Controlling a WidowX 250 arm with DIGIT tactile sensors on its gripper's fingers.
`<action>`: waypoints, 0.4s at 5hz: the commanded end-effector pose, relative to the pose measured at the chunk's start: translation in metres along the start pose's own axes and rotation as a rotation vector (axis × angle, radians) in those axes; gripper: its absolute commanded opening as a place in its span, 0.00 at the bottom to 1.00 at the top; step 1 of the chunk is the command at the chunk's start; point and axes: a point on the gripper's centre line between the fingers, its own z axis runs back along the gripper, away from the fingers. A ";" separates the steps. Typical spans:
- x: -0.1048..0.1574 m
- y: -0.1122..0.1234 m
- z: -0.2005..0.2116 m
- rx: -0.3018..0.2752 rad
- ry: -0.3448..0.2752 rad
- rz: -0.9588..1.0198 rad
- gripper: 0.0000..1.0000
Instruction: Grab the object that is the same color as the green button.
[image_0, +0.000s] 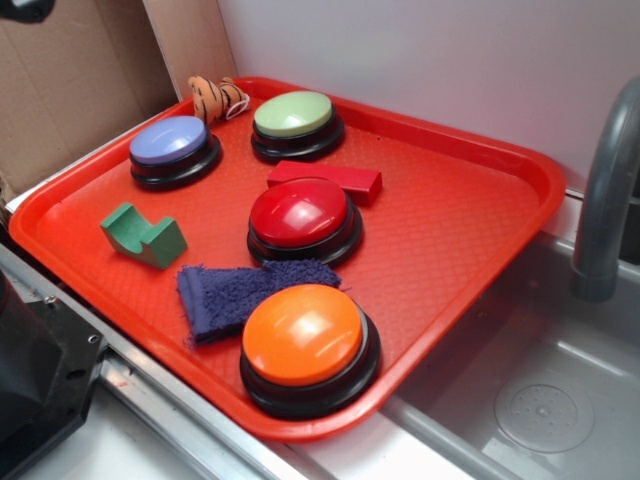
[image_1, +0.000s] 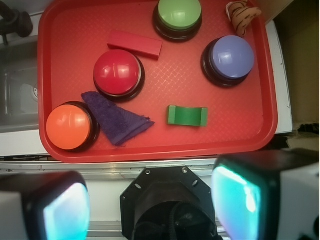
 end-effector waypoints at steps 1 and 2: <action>0.000 0.000 0.000 0.000 0.000 0.000 1.00; 0.012 0.000 -0.030 0.040 -0.012 0.040 1.00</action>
